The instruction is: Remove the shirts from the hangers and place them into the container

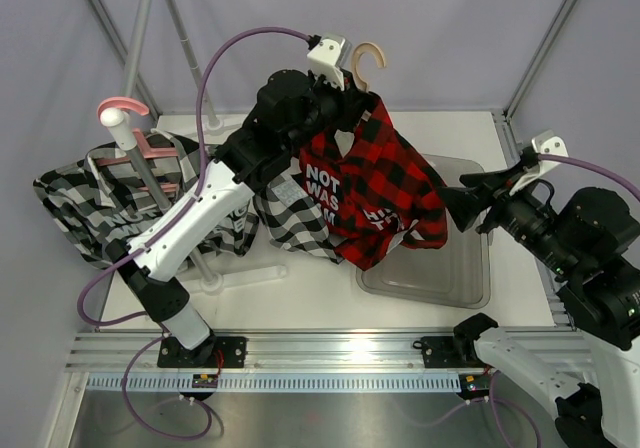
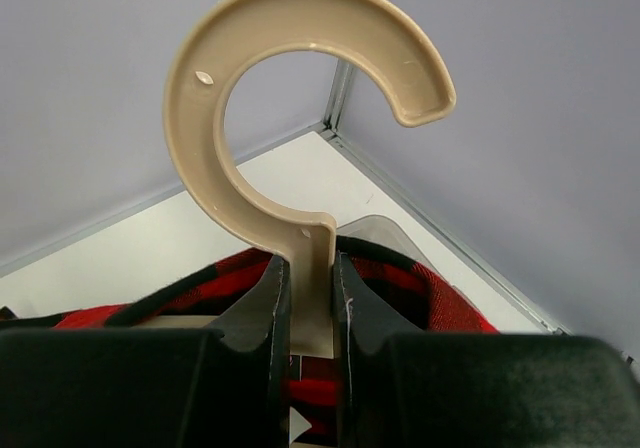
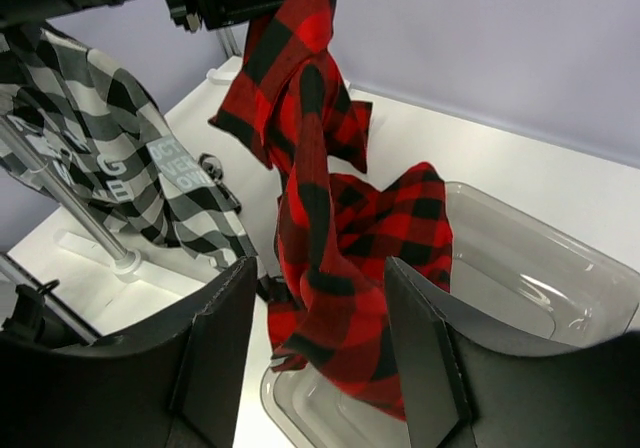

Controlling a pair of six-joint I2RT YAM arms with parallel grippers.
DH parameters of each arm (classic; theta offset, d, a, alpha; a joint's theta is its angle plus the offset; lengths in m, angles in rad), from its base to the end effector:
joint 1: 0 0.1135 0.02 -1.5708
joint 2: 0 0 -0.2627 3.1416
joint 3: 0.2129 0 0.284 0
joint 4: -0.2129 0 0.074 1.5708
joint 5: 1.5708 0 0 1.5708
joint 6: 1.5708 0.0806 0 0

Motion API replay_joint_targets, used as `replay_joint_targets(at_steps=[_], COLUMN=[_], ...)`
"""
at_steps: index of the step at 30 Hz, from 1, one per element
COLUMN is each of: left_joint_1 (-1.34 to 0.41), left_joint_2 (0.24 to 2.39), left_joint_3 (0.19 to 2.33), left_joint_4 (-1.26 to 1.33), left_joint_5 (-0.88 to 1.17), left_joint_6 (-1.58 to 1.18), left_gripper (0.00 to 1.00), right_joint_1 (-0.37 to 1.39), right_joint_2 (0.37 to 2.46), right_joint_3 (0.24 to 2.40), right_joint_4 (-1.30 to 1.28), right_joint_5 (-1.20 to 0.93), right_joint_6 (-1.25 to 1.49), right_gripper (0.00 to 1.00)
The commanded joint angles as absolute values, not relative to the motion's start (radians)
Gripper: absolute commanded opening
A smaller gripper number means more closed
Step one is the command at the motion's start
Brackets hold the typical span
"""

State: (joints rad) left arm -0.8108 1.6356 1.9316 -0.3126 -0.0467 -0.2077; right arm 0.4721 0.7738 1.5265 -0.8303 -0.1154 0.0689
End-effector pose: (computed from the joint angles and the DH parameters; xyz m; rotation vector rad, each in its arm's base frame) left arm 0.3055 -0.3160 0.5115 0.4508 1.5760 -0.7524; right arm 0.1269 0.0752 0.5187 -0.4218 1.6183 0.5059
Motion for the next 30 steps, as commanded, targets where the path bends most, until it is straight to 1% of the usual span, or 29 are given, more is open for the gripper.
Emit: replay_joint_targets(at_steps=[1, 3, 7, 13, 16, 17, 18, 19, 20, 21, 27, 30], left_joint_1=[-0.813, -0.813, -0.813, -0.813, -0.810, -0.808, -0.807, -0.807, -0.804, -0.805, -0.788, -0.779], left_joint_2=[1.626, 1.628, 1.640, 1.635, 1.643, 1.643, 1.646, 1.649, 1.651, 1.651, 1.663, 1.678], left_joint_3=[1.994, 1.999, 2.019, 2.020, 2.037, 2.040, 2.040, 2.043, 2.042, 2.042, 2.052, 2.074], left_joint_4=[-0.247, -0.252, -0.267, -0.264, -0.276, -0.276, -0.278, -0.278, -0.276, -0.276, -0.276, -0.287], left_joint_5=[-0.008, -0.009, -0.014, -0.012, -0.012, -0.012, -0.011, -0.008, -0.009, -0.009, -0.018, -0.034], left_joint_6=[-0.192, -0.183, -0.176, -0.169, -0.161, -0.160, -0.160, -0.160, -0.158, -0.153, -0.135, -0.114], left_gripper=[0.00, 0.00, 0.00, 0.00, 0.00, 0.00, 0.00, 0.00, 0.00, 0.00, 0.00, 0.00], right_joint_1=[0.469, 0.471, 0.469, 0.471, 0.469, 0.469, 0.469, 0.469, 0.469, 0.469, 0.471, 0.469], right_joint_2=[0.756, 0.732, 0.707, 0.686, 0.667, 0.661, 0.652, 0.649, 0.641, 0.637, 0.595, 0.558], right_joint_3=[1.482, 1.427, 1.329, 1.278, 1.258, 1.253, 1.252, 1.249, 1.249, 1.252, 1.267, 1.296], right_joint_4=[-0.864, -0.853, -0.830, -0.816, -0.818, -0.818, -0.819, -0.827, -0.834, -0.845, -0.957, -1.005], right_joint_5=[-0.146, -0.185, -0.206, -0.173, -0.170, -0.172, -0.172, -0.169, -0.163, -0.152, -0.081, -0.106], right_joint_6=[0.095, 0.107, 0.123, 0.129, 0.140, 0.144, 0.144, 0.146, 0.153, 0.155, 0.190, 0.230], right_gripper=[0.60, 0.57, 0.56, 0.52, 0.49, 0.45, 0.38, 0.28, 0.05, 0.00, 0.00, 0.00])
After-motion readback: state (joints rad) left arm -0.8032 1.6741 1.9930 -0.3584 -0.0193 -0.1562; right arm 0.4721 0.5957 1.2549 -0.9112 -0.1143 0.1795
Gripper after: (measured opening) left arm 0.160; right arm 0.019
